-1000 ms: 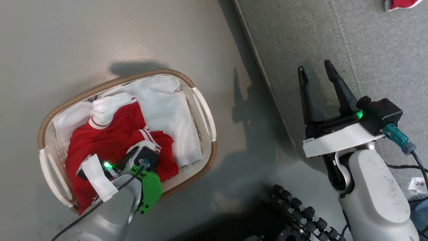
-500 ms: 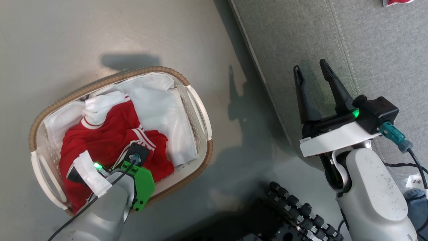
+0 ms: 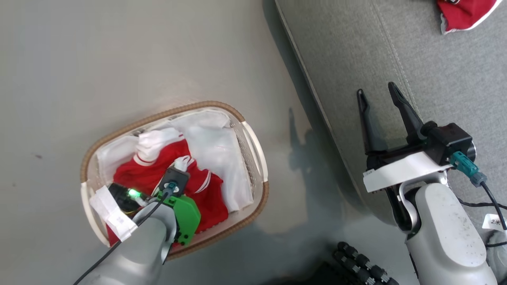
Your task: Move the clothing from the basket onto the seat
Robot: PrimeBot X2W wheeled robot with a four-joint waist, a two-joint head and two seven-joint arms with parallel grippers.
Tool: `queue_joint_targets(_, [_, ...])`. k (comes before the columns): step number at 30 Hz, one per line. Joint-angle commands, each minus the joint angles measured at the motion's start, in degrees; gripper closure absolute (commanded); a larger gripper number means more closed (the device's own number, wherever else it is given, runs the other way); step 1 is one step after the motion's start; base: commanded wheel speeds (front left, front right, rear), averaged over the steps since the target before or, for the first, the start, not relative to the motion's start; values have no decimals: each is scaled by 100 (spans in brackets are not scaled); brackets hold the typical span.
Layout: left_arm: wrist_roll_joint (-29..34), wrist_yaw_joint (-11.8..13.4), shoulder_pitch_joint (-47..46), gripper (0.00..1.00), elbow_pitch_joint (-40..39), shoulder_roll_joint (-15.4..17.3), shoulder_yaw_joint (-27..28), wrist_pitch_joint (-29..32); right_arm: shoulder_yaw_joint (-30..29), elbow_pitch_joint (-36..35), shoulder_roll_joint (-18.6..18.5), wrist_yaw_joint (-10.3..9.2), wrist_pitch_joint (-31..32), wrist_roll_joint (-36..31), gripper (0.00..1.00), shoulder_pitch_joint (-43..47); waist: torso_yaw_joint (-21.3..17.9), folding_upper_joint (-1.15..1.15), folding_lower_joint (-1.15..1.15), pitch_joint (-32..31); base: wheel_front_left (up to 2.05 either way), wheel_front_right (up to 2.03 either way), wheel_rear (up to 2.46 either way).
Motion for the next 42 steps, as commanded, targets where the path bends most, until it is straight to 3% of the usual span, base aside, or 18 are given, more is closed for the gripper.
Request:
queue_joint_targets(1, [14,-9,102,100,-208,9,15,-32,-56,40,-21,-8,-14,-75,0,141,415,0,0,-648,0,0,0])
queue_joint_targets(11, [359,-115,336,100,-1835,414,176,-28,-297,259,-23,-8,-14,-491,0,713,944,0,0,-1971,0,0,0])
queue_joint_targets(20, [794,-375,1,100,-2885,713,93,-28,-514,369,-23,-8,-14,-749,0,1195,1248,0,0,-2922,0,0,0])
queue_joint_targets(29, [869,-644,-878,100,-3205,658,-109,48,-566,410,-22,-8,-14,-891,0,1595,1392,0,0,-3607,0,0,0])
queue_joint_targets(42, [639,-741,-2272,100,-3256,616,-248,289,-147,367,-21,-8,-14,-946,0,1647,1376,0,0,-3945,0,0,0])
